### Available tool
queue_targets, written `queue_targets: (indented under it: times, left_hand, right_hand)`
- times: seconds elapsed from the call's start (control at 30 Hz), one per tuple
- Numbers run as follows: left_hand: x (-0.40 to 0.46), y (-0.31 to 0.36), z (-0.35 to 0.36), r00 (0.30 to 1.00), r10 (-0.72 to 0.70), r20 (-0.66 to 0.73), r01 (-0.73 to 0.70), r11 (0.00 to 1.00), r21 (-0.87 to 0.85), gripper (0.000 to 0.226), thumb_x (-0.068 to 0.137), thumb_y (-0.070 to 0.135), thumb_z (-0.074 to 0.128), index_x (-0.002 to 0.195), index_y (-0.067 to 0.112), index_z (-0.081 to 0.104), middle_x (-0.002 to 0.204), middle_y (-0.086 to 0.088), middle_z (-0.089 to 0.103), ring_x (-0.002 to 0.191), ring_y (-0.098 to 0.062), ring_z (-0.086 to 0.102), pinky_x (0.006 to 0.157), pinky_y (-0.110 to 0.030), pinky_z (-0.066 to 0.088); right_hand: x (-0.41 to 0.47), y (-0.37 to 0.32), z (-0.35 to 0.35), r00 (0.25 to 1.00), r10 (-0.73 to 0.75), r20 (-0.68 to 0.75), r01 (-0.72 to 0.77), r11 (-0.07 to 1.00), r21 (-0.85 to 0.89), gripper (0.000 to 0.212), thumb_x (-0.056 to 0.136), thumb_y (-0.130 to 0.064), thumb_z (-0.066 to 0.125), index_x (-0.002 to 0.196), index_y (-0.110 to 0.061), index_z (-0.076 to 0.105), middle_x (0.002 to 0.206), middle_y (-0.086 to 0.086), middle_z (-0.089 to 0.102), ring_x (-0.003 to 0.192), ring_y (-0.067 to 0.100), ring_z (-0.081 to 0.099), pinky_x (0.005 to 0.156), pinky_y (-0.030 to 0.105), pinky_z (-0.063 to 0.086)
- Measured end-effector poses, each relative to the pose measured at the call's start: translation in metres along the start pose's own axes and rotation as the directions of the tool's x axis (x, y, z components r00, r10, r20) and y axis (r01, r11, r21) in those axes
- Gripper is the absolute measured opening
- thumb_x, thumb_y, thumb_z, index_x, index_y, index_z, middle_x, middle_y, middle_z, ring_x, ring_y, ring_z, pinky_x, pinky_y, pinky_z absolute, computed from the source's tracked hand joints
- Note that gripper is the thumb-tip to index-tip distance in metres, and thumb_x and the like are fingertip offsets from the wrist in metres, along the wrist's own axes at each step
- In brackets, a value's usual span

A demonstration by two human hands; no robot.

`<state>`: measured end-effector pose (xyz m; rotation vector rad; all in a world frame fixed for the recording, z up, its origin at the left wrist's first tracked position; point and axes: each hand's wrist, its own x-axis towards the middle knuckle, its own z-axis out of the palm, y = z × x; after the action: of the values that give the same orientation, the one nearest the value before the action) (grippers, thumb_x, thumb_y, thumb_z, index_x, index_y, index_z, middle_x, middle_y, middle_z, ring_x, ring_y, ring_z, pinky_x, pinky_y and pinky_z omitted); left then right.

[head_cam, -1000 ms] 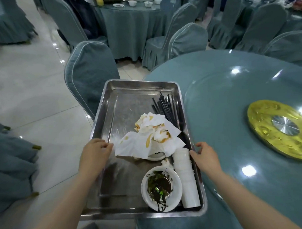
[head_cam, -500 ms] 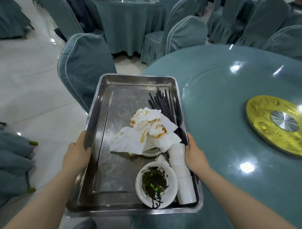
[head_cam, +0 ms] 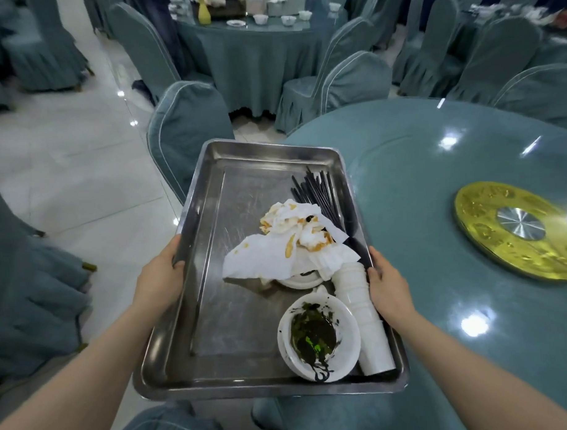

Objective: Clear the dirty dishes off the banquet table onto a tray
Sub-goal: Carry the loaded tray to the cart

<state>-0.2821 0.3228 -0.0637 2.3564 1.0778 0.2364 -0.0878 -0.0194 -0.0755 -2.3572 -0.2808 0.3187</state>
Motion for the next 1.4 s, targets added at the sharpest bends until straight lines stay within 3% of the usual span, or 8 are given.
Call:
queue_targets:
  times: [0.3,0.43,0.57,0.7,0.9,1.1,1.27,1.4]
  left_hand:
    - [-0.040,0.044,-0.032,0.977,0.210,0.034,-0.204,0.970,-0.135,0.057,0.095,0.017,0.045,0.147,0.035,0.029,0.141,-0.006,0.050,0.124,-0.034,0.049,0.094,-0.038,0.040]
    - [-0.077,0.085,-0.031,0.936,0.347,0.052,-0.331,0.923,-0.195,0.057,0.095,0.014,0.046,0.146,0.034,0.031,0.142,-0.006,0.049,0.126,-0.036,0.046,0.096,-0.039,0.039]
    - [-0.118,0.128,-0.018,0.892,0.433,0.131,-0.391,0.884,-0.256,0.054,0.098,0.022,0.044,0.147,0.036,0.027,0.145,-0.005,0.046,0.124,-0.034,0.048,0.086,-0.036,0.040]
    - [-0.155,0.188,-0.007,0.794,0.579,0.188,-0.510,0.801,-0.313,0.058,0.095,0.012,0.048,0.148,0.027,0.029,0.145,-0.002,0.045,0.131,-0.031,0.042,0.103,-0.039,0.035]
    - [-0.245,0.273,0.024,0.662,0.720,0.210,-0.620,0.683,-0.387,0.056,0.093,0.007,0.052,0.144,0.023,0.037,0.141,-0.005,0.050,0.128,-0.031,0.046,0.096,-0.037,0.037]
    - [-0.362,0.345,0.054,0.509,0.816,0.274,-0.666,0.575,-0.476,0.061,0.089,0.016,0.055,0.145,0.029,0.036,0.138,-0.004,0.054,0.124,-0.029,0.051,0.097,-0.041,0.042]
    - [-0.474,0.379,0.091,0.396,0.875,0.280,-0.689,0.484,-0.539,0.060,0.091,0.012,0.056,0.145,0.027,0.037,0.138,-0.003,0.053,0.124,-0.029,0.052,0.095,-0.038,0.040]
    - [-0.544,0.395,0.114,0.282,0.910,0.306,-0.705,0.412,-0.577,0.058,0.091,0.008,0.055,0.145,0.017,0.037,0.145,-0.005,0.046,0.131,-0.027,0.045,0.105,-0.039,0.036]
  right_hand:
    - [-0.096,0.006,-0.073,0.969,-0.011,-0.245,0.015,1.000,0.015,0.046,0.097,-0.014,0.043,0.140,-0.031,0.045,0.136,-0.007,0.055,0.124,0.019,0.050,0.091,0.021,0.033]
    - [-0.150,0.028,-0.120,0.940,0.073,-0.333,-0.062,0.997,0.043,0.046,0.097,-0.014,0.044,0.140,-0.028,0.045,0.138,-0.003,0.054,0.124,0.021,0.051,0.097,0.027,0.037]
    - [-0.210,0.055,-0.169,0.901,0.138,-0.412,-0.125,0.990,0.059,0.047,0.097,-0.015,0.042,0.142,-0.030,0.043,0.136,-0.001,0.056,0.122,0.021,0.053,0.097,0.031,0.041]
    - [-0.271,0.081,-0.224,0.846,0.203,-0.493,-0.191,0.979,0.075,0.045,0.099,-0.016,0.042,0.142,-0.027,0.042,0.138,-0.001,0.054,0.125,0.021,0.050,0.099,0.031,0.038]
    - [-0.379,0.136,-0.293,0.716,0.319,-0.620,-0.288,0.945,0.154,0.046,0.098,-0.016,0.040,0.144,-0.025,0.041,0.143,-0.002,0.048,0.131,0.019,0.044,0.105,0.026,0.031]
    - [-0.510,0.193,-0.351,0.584,0.387,-0.713,-0.358,0.912,0.201,0.047,0.098,-0.013,0.040,0.144,-0.024,0.041,0.141,0.002,0.051,0.129,0.021,0.047,0.108,0.034,0.037]
    - [-0.623,0.239,-0.382,0.451,0.418,-0.789,-0.461,0.866,0.195,0.047,0.098,-0.013,0.042,0.143,-0.025,0.043,0.138,0.000,0.054,0.124,0.021,0.051,0.096,0.027,0.039]
    - [-0.703,0.262,-0.383,0.328,0.477,-0.815,-0.534,0.806,0.256,0.046,0.097,-0.017,0.042,0.140,-0.032,0.044,0.136,-0.002,0.056,0.121,0.022,0.053,0.099,0.033,0.039]
